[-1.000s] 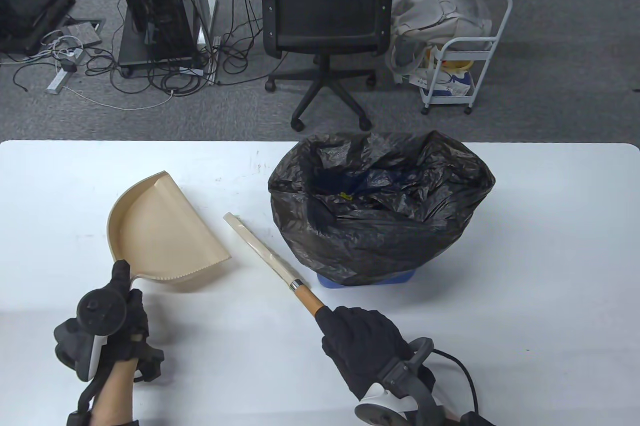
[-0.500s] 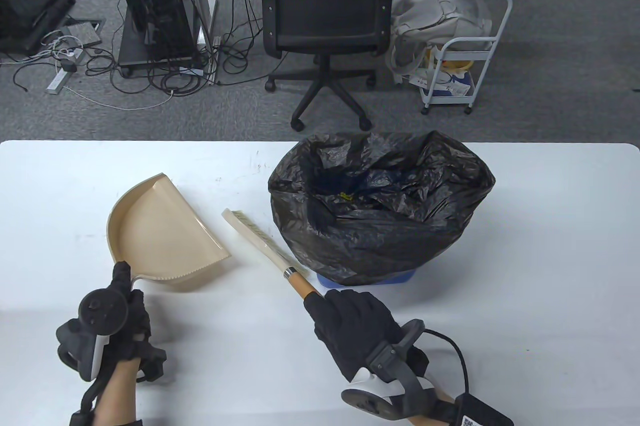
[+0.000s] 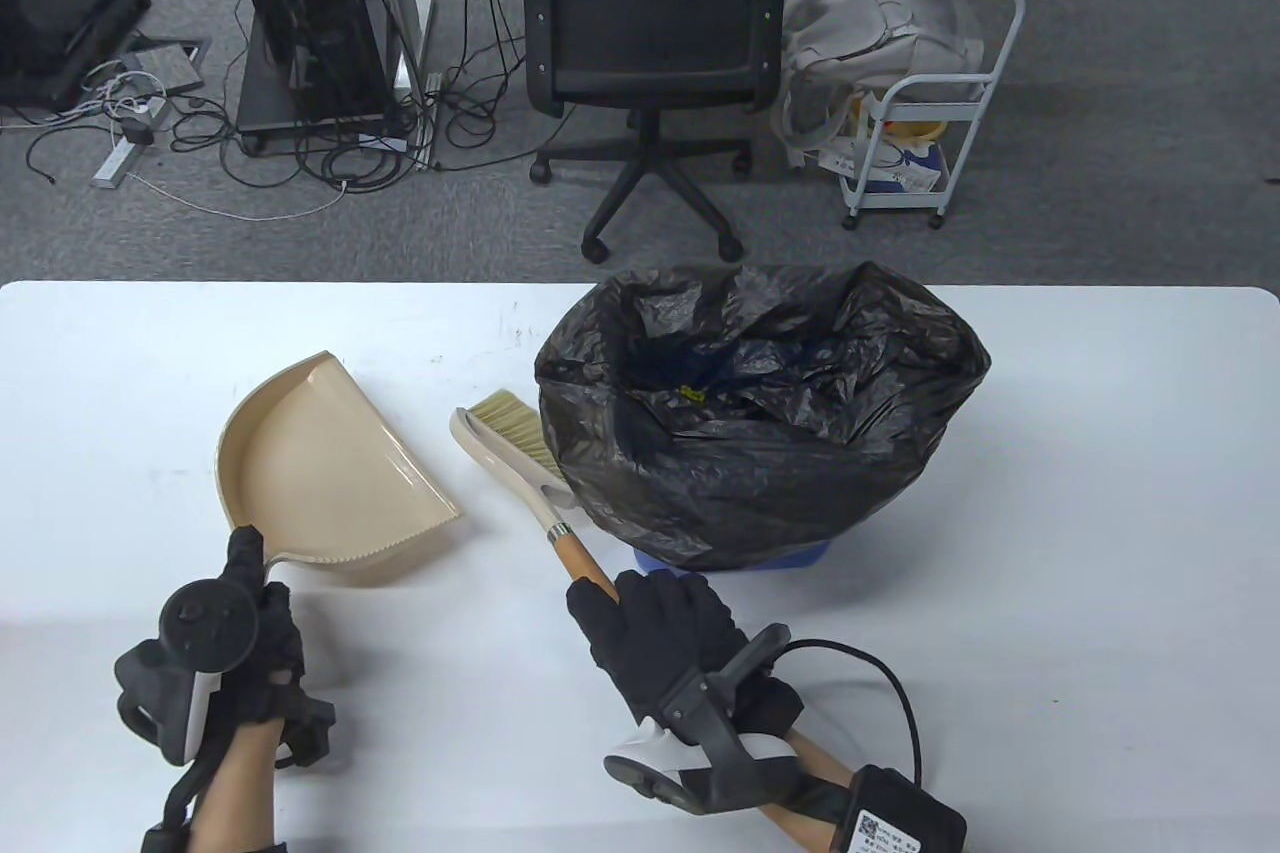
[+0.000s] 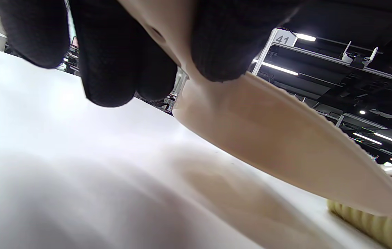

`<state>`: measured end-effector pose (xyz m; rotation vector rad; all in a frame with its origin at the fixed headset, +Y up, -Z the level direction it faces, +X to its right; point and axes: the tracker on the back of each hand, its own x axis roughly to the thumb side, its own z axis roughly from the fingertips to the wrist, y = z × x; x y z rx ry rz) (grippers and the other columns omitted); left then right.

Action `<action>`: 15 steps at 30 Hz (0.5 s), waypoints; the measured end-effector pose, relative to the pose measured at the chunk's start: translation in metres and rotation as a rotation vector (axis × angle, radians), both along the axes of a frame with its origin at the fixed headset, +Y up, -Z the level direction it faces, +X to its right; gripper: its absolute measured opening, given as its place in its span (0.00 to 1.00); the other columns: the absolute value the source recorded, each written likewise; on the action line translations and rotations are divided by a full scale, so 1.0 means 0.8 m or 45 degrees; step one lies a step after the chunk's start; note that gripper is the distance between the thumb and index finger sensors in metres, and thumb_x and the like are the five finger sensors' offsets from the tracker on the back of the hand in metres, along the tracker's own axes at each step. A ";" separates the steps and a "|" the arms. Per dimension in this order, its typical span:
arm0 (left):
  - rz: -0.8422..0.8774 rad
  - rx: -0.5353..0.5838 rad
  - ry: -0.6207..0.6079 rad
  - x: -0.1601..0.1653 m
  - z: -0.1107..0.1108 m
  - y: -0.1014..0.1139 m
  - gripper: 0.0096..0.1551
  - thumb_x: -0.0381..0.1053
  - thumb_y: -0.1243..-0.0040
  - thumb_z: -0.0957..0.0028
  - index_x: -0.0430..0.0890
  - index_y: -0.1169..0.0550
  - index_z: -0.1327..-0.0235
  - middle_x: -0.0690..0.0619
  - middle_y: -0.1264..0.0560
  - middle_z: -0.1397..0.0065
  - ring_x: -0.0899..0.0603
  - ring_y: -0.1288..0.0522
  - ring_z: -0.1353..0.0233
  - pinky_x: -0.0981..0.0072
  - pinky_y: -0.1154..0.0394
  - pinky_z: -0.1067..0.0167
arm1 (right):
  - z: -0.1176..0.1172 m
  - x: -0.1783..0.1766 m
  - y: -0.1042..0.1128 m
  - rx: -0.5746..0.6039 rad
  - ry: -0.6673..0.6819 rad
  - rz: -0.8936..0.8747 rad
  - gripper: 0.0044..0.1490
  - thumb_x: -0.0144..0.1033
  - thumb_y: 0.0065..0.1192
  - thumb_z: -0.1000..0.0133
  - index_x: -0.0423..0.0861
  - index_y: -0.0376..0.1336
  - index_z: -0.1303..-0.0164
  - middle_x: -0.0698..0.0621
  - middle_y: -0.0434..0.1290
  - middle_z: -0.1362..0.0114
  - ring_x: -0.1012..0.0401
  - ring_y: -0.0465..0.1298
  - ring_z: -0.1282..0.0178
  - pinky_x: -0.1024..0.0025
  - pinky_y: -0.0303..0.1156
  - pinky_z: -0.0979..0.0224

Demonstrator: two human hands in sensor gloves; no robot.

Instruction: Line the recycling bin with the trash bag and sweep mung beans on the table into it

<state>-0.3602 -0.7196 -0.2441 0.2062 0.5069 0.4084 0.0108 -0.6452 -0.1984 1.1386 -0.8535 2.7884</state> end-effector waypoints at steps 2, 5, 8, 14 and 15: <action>0.002 -0.002 0.000 0.000 0.000 0.000 0.35 0.42 0.30 0.47 0.48 0.26 0.23 0.32 0.18 0.32 0.23 0.17 0.37 0.22 0.27 0.40 | -0.009 -0.001 -0.008 -0.129 -0.001 -0.033 0.34 0.39 0.72 0.48 0.42 0.72 0.31 0.34 0.86 0.47 0.41 0.88 0.51 0.43 0.82 0.49; 0.003 -0.007 0.000 0.000 0.001 0.000 0.35 0.42 0.30 0.47 0.48 0.26 0.23 0.32 0.18 0.32 0.23 0.17 0.37 0.22 0.27 0.40 | -0.021 0.003 -0.022 -0.293 -0.009 -0.083 0.36 0.39 0.71 0.48 0.41 0.70 0.29 0.32 0.85 0.46 0.39 0.87 0.51 0.42 0.81 0.49; 0.001 -0.011 -0.003 0.001 0.000 -0.001 0.35 0.42 0.30 0.47 0.48 0.26 0.22 0.32 0.18 0.32 0.23 0.17 0.37 0.22 0.27 0.40 | -0.033 0.011 -0.038 -0.410 -0.024 -0.093 0.38 0.39 0.71 0.48 0.40 0.68 0.27 0.32 0.84 0.45 0.39 0.87 0.49 0.41 0.81 0.48; 0.002 -0.019 -0.006 0.002 0.000 -0.001 0.35 0.42 0.30 0.47 0.48 0.26 0.22 0.32 0.18 0.32 0.23 0.17 0.37 0.22 0.27 0.40 | -0.043 0.020 -0.070 -0.522 -0.078 -0.022 0.44 0.40 0.71 0.48 0.33 0.63 0.24 0.30 0.82 0.40 0.37 0.85 0.45 0.40 0.80 0.46; 0.003 -0.019 -0.007 0.002 0.000 -0.001 0.35 0.42 0.30 0.47 0.48 0.26 0.22 0.32 0.18 0.32 0.23 0.17 0.37 0.22 0.27 0.40 | -0.043 0.020 -0.074 -0.522 -0.092 0.006 0.45 0.40 0.71 0.48 0.31 0.62 0.23 0.30 0.81 0.39 0.37 0.85 0.44 0.39 0.80 0.45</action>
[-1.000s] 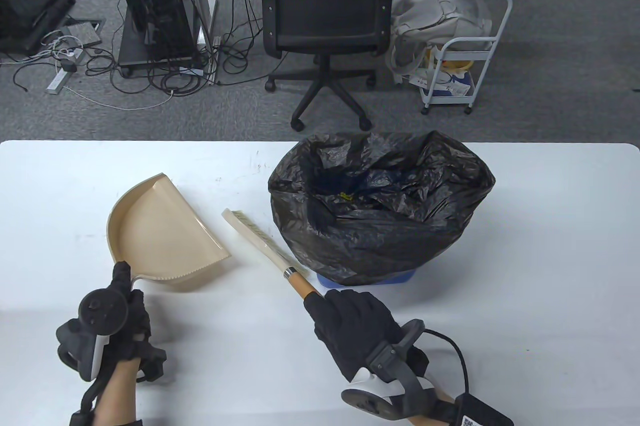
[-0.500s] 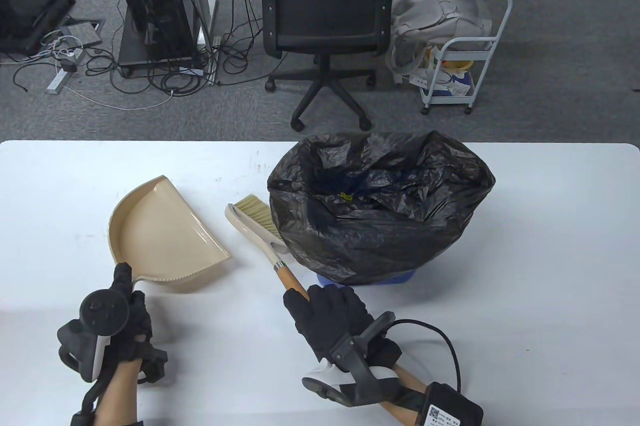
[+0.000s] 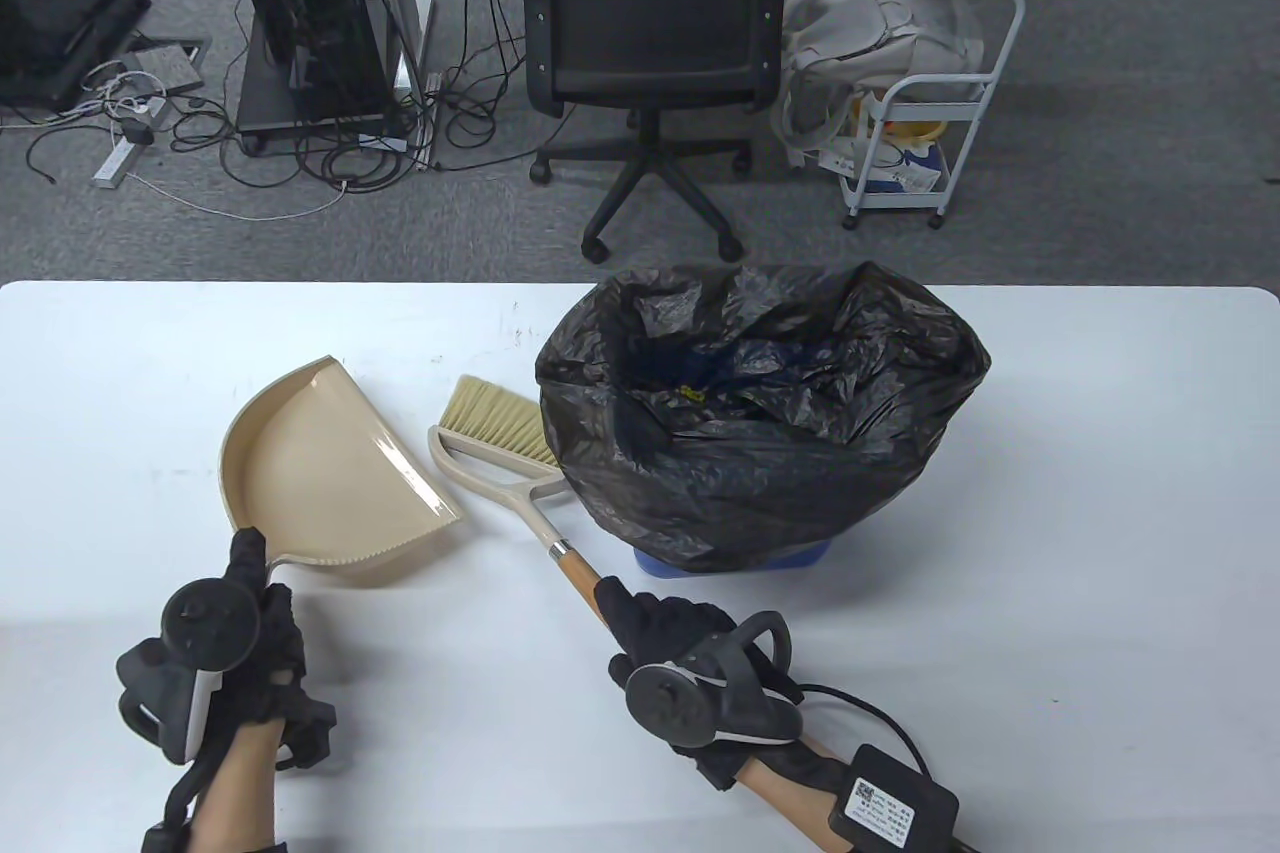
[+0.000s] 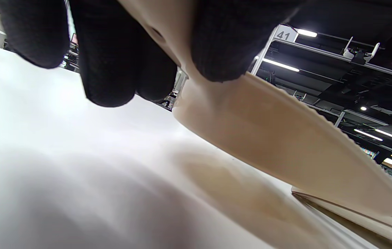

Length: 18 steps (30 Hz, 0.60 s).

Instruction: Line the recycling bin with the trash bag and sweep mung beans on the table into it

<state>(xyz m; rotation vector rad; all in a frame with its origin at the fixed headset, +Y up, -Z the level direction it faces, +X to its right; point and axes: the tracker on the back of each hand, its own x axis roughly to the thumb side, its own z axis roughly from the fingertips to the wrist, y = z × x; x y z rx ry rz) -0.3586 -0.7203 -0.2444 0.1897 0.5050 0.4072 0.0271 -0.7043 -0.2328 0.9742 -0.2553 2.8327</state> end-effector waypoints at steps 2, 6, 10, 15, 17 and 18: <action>0.001 0.000 0.000 0.000 0.000 0.000 0.35 0.42 0.30 0.47 0.48 0.26 0.23 0.32 0.18 0.32 0.23 0.17 0.37 0.22 0.27 0.40 | -0.002 -0.001 -0.008 -0.038 -0.023 0.072 0.47 0.40 0.71 0.48 0.29 0.60 0.23 0.30 0.80 0.38 0.36 0.84 0.42 0.39 0.79 0.44; 0.000 -0.002 0.000 0.001 0.000 0.000 0.35 0.42 0.30 0.47 0.48 0.26 0.23 0.32 0.18 0.32 0.23 0.17 0.37 0.22 0.27 0.40 | -0.002 -0.006 -0.027 -0.123 -0.045 0.184 0.50 0.40 0.71 0.48 0.27 0.57 0.22 0.28 0.77 0.35 0.35 0.82 0.39 0.38 0.78 0.42; -0.003 -0.006 0.005 0.001 0.000 0.000 0.35 0.42 0.30 0.47 0.48 0.26 0.23 0.32 0.18 0.32 0.23 0.17 0.37 0.22 0.27 0.40 | -0.001 -0.014 -0.048 -0.185 -0.052 0.312 0.53 0.41 0.71 0.48 0.24 0.55 0.21 0.29 0.76 0.33 0.35 0.80 0.36 0.37 0.77 0.40; 0.002 -0.008 0.008 0.001 0.001 0.000 0.35 0.42 0.30 0.47 0.48 0.26 0.23 0.32 0.18 0.32 0.23 0.17 0.37 0.22 0.27 0.40 | 0.002 -0.023 -0.064 -0.210 -0.050 0.384 0.54 0.41 0.71 0.48 0.23 0.53 0.21 0.29 0.74 0.32 0.35 0.79 0.34 0.37 0.76 0.39; 0.004 -0.008 0.008 0.001 0.001 0.000 0.35 0.42 0.30 0.47 0.48 0.26 0.23 0.32 0.18 0.32 0.23 0.17 0.37 0.22 0.27 0.40 | 0.003 -0.025 -0.065 -0.193 -0.051 0.402 0.54 0.42 0.70 0.47 0.23 0.53 0.21 0.30 0.74 0.32 0.35 0.79 0.34 0.37 0.76 0.39; 0.004 -0.009 0.008 0.000 0.001 0.000 0.35 0.42 0.30 0.47 0.48 0.26 0.22 0.32 0.18 0.32 0.23 0.17 0.37 0.22 0.27 0.40 | 0.003 -0.025 -0.066 -0.195 -0.053 0.401 0.54 0.42 0.70 0.47 0.23 0.53 0.21 0.30 0.74 0.32 0.35 0.79 0.34 0.37 0.75 0.39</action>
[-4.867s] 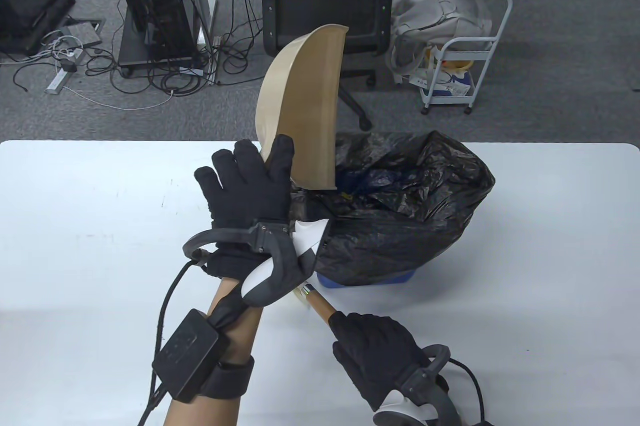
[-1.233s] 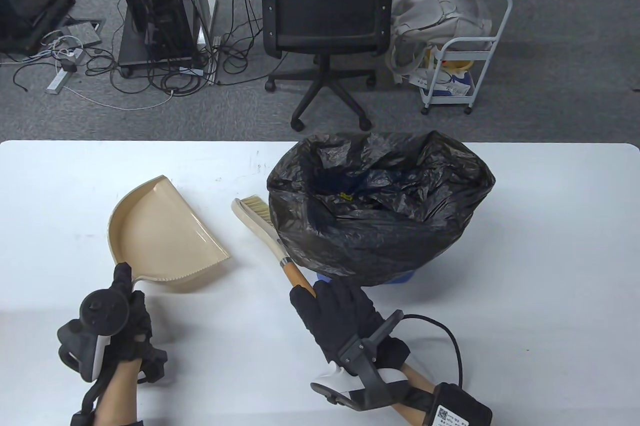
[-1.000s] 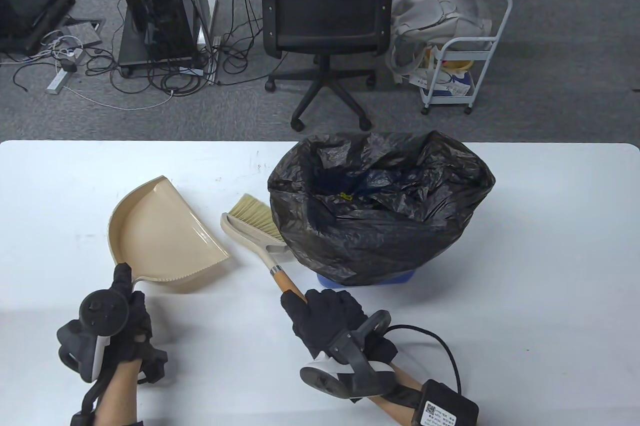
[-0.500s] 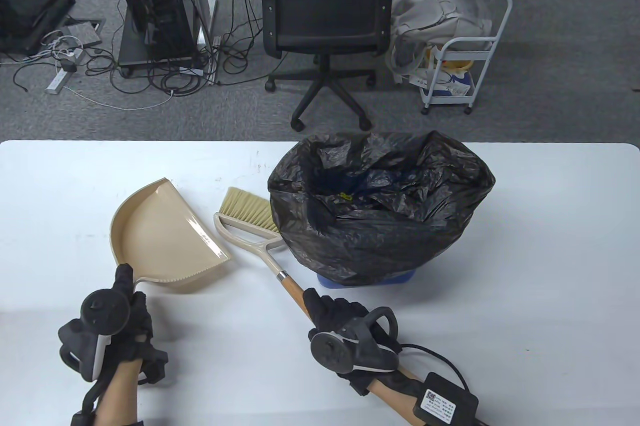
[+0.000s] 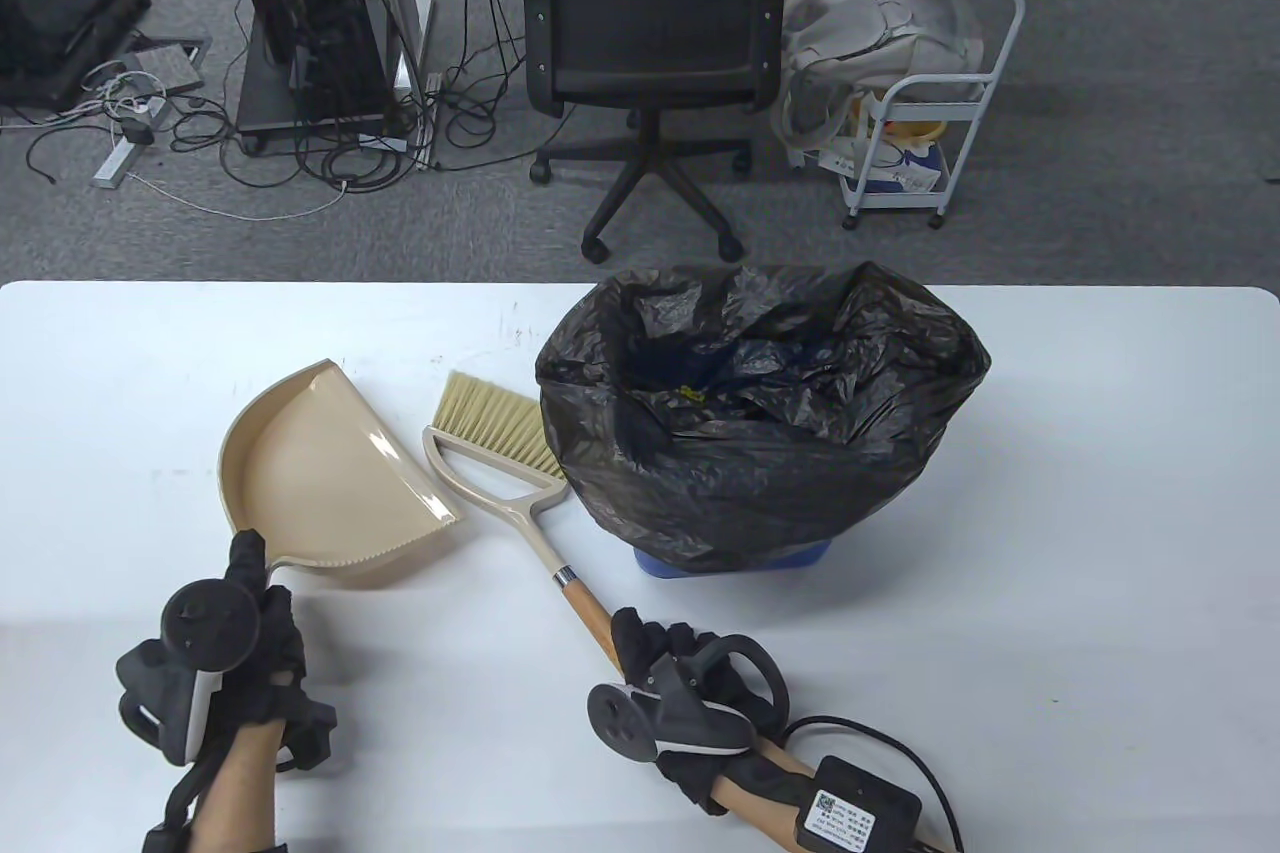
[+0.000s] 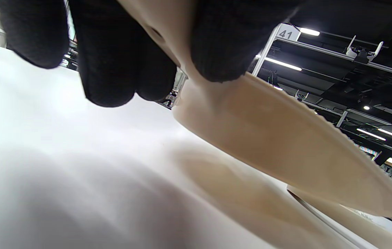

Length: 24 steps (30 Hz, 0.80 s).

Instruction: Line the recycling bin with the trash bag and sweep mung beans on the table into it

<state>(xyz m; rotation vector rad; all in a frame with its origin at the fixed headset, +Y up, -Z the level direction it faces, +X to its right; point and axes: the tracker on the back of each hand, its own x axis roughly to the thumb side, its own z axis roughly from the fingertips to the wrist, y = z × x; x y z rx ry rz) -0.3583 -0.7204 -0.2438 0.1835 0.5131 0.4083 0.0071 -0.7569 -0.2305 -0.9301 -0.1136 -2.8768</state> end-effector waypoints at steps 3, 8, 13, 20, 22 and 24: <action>0.001 -0.002 -0.001 0.000 0.000 0.000 0.35 0.42 0.30 0.47 0.48 0.26 0.23 0.32 0.18 0.32 0.23 0.17 0.37 0.22 0.27 0.40 | 0.001 -0.002 -0.003 -0.002 0.002 0.021 0.54 0.41 0.69 0.47 0.23 0.53 0.21 0.29 0.73 0.31 0.34 0.77 0.33 0.36 0.75 0.38; 0.002 -0.002 0.003 0.000 0.001 0.000 0.35 0.42 0.30 0.47 0.48 0.26 0.23 0.32 0.18 0.32 0.23 0.17 0.37 0.22 0.27 0.40 | 0.003 -0.006 -0.008 0.015 0.008 0.065 0.54 0.41 0.68 0.46 0.22 0.52 0.21 0.28 0.71 0.29 0.33 0.75 0.31 0.35 0.73 0.37; 0.007 -0.003 0.005 0.000 0.001 0.000 0.35 0.42 0.30 0.47 0.48 0.26 0.23 0.32 0.18 0.32 0.23 0.17 0.38 0.22 0.27 0.41 | 0.003 -0.007 -0.008 -0.023 0.005 0.099 0.54 0.41 0.65 0.45 0.21 0.50 0.21 0.27 0.68 0.27 0.31 0.72 0.29 0.34 0.72 0.36; 0.013 -0.007 0.004 0.000 0.002 0.000 0.36 0.42 0.30 0.47 0.48 0.27 0.22 0.32 0.18 0.32 0.23 0.17 0.38 0.22 0.27 0.41 | 0.004 -0.009 -0.007 -0.067 0.012 0.148 0.53 0.40 0.61 0.44 0.21 0.48 0.20 0.26 0.64 0.25 0.30 0.69 0.27 0.33 0.70 0.35; 0.012 -0.008 0.005 0.000 0.002 0.000 0.35 0.42 0.30 0.47 0.48 0.26 0.22 0.32 0.18 0.32 0.23 0.17 0.38 0.22 0.27 0.41 | 0.004 -0.010 -0.006 -0.064 0.012 0.157 0.53 0.40 0.61 0.44 0.21 0.48 0.20 0.26 0.64 0.25 0.30 0.69 0.27 0.33 0.70 0.34; 0.014 -0.006 0.006 0.000 0.002 0.000 0.36 0.42 0.30 0.47 0.48 0.27 0.22 0.32 0.18 0.32 0.23 0.17 0.38 0.22 0.27 0.41 | 0.003 -0.009 -0.007 -0.064 0.012 0.151 0.53 0.40 0.61 0.44 0.21 0.48 0.20 0.26 0.65 0.25 0.30 0.69 0.27 0.33 0.70 0.35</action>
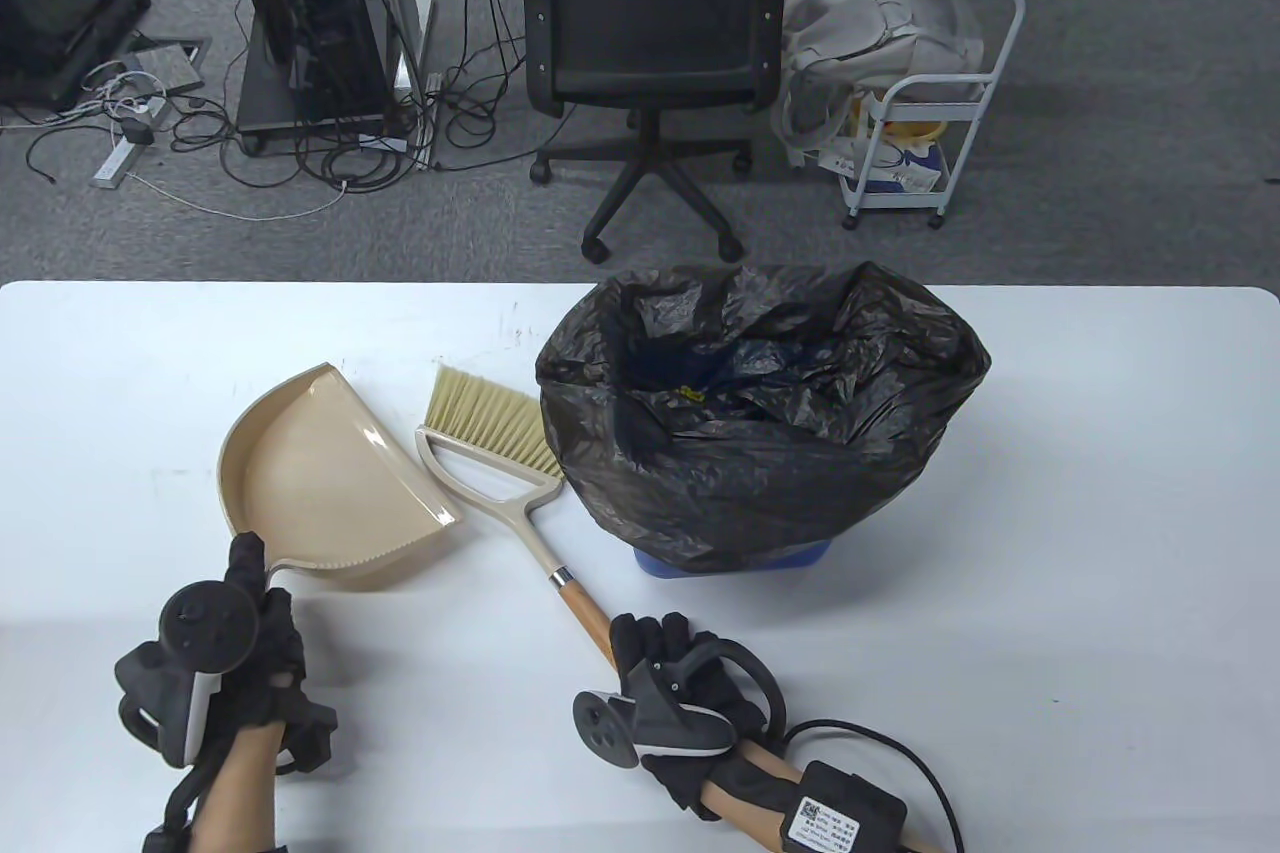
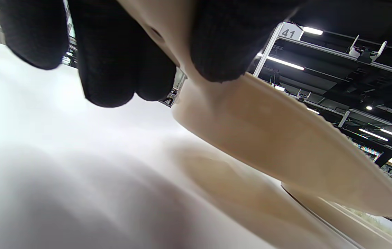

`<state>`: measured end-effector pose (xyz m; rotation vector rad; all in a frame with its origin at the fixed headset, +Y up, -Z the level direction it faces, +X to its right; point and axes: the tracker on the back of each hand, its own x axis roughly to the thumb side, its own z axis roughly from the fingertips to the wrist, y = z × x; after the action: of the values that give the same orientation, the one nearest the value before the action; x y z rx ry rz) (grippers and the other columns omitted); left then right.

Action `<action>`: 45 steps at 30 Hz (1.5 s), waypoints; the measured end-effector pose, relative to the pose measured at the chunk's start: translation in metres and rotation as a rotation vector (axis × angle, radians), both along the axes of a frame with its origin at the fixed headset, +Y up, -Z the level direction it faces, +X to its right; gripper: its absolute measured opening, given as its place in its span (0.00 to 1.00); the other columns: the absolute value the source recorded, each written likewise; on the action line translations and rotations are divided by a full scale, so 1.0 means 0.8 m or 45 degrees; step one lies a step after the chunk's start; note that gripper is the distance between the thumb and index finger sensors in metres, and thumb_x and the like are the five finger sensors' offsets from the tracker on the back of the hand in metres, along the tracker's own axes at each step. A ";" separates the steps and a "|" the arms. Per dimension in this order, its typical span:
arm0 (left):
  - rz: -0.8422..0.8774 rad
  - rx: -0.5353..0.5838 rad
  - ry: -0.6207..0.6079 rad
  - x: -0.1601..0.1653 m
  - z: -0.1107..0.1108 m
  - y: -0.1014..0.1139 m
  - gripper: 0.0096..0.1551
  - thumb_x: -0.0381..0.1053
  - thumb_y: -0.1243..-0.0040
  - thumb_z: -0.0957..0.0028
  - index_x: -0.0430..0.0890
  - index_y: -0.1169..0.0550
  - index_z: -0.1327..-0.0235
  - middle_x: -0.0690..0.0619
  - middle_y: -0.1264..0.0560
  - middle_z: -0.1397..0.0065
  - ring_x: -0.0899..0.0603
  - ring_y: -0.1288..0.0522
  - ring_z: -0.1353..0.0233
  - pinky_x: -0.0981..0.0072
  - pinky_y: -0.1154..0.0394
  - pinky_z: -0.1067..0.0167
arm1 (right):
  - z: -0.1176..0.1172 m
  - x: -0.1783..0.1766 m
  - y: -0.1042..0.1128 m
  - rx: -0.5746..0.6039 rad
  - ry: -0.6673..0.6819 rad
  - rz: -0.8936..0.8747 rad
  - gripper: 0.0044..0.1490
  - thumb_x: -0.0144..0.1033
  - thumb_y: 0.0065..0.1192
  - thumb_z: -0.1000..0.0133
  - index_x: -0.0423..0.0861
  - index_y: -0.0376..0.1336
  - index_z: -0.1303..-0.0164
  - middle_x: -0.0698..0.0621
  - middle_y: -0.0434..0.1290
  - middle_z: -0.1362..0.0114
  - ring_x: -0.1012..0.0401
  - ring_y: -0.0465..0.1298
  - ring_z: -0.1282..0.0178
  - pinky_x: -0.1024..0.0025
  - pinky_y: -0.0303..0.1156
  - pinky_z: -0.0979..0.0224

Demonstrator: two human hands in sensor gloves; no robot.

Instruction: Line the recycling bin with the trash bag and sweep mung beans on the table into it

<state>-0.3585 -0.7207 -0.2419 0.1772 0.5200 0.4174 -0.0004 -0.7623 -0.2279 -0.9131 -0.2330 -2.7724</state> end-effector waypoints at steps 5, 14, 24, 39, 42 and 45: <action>-0.001 0.001 -0.002 0.000 0.000 0.000 0.36 0.42 0.30 0.47 0.48 0.27 0.22 0.32 0.18 0.32 0.23 0.17 0.38 0.22 0.27 0.41 | -0.002 0.004 0.003 -0.023 0.018 -0.060 0.56 0.45 0.61 0.44 0.23 0.46 0.18 0.25 0.62 0.24 0.28 0.66 0.26 0.32 0.68 0.34; -0.008 -0.004 -0.001 0.001 0.000 0.000 0.36 0.42 0.30 0.47 0.48 0.27 0.22 0.32 0.18 0.32 0.23 0.17 0.38 0.22 0.27 0.41 | 0.003 0.019 0.056 0.030 0.055 -0.261 0.55 0.50 0.59 0.44 0.27 0.49 0.17 0.24 0.61 0.22 0.26 0.65 0.26 0.30 0.66 0.33; -0.022 -0.007 0.013 0.001 0.000 0.000 0.36 0.42 0.30 0.47 0.48 0.27 0.22 0.32 0.18 0.32 0.23 0.17 0.38 0.22 0.27 0.41 | 0.016 0.047 0.104 0.047 0.083 -0.399 0.55 0.51 0.59 0.44 0.27 0.50 0.17 0.23 0.61 0.22 0.26 0.64 0.25 0.30 0.66 0.33; -0.086 -0.032 0.112 -0.001 -0.005 -0.004 0.36 0.43 0.31 0.47 0.48 0.27 0.22 0.32 0.18 0.32 0.23 0.17 0.38 0.22 0.26 0.41 | 0.011 0.095 0.101 0.039 0.026 -0.473 0.54 0.50 0.59 0.44 0.27 0.52 0.18 0.23 0.62 0.23 0.26 0.65 0.25 0.30 0.66 0.33; -0.113 -0.033 0.140 -0.001 -0.009 0.000 0.36 0.43 0.31 0.47 0.48 0.27 0.22 0.32 0.18 0.32 0.23 0.17 0.38 0.22 0.26 0.41 | 0.010 0.098 0.098 0.033 0.025 -0.471 0.54 0.50 0.59 0.44 0.26 0.52 0.18 0.23 0.62 0.23 0.26 0.65 0.25 0.30 0.66 0.33; -0.156 -0.054 0.148 0.001 -0.015 0.006 0.36 0.42 0.31 0.47 0.47 0.27 0.22 0.32 0.18 0.32 0.23 0.17 0.38 0.22 0.26 0.41 | 0.008 0.098 0.096 0.026 0.026 -0.467 0.54 0.50 0.59 0.44 0.26 0.52 0.18 0.23 0.62 0.23 0.26 0.65 0.26 0.30 0.66 0.33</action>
<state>-0.3578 -0.7158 -0.2537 0.1920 0.6285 0.2776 0.0782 -0.6853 -0.2214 -1.0735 -0.0343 -3.0863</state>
